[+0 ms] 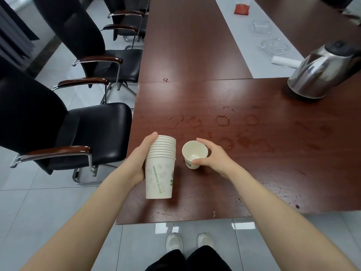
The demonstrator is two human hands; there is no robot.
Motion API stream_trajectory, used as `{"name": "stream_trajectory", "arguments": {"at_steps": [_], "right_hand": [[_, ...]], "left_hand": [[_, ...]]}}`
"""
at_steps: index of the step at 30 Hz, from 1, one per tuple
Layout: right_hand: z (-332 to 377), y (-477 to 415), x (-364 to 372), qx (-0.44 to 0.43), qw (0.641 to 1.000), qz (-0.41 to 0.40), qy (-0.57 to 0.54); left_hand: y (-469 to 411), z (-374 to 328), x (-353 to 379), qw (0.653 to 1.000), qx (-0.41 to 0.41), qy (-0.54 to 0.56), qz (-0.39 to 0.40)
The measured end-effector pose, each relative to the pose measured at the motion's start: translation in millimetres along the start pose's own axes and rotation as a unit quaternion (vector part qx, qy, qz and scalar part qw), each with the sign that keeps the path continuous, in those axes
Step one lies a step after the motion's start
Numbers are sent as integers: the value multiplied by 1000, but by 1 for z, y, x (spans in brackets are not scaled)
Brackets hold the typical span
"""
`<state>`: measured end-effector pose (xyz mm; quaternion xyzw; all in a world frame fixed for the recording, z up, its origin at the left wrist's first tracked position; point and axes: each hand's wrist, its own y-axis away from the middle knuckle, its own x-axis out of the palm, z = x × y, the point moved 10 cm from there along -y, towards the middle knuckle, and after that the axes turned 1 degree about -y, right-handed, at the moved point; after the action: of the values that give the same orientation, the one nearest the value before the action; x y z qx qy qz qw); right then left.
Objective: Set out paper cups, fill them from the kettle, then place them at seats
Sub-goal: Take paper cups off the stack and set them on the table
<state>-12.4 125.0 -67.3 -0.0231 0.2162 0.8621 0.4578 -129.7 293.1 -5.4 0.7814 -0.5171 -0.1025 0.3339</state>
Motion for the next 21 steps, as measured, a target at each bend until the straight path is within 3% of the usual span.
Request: {"name": "stream_trajectory", "arguments": {"at_steps": [13,21], "right_hand": [[12,2,13,3,990,82,112],[6,2,9,30,995,75,63]], "left_hand": [[-2,6,11,1000,-6,-10,9],[-3,10,19,999,-30,-20,16]]}}
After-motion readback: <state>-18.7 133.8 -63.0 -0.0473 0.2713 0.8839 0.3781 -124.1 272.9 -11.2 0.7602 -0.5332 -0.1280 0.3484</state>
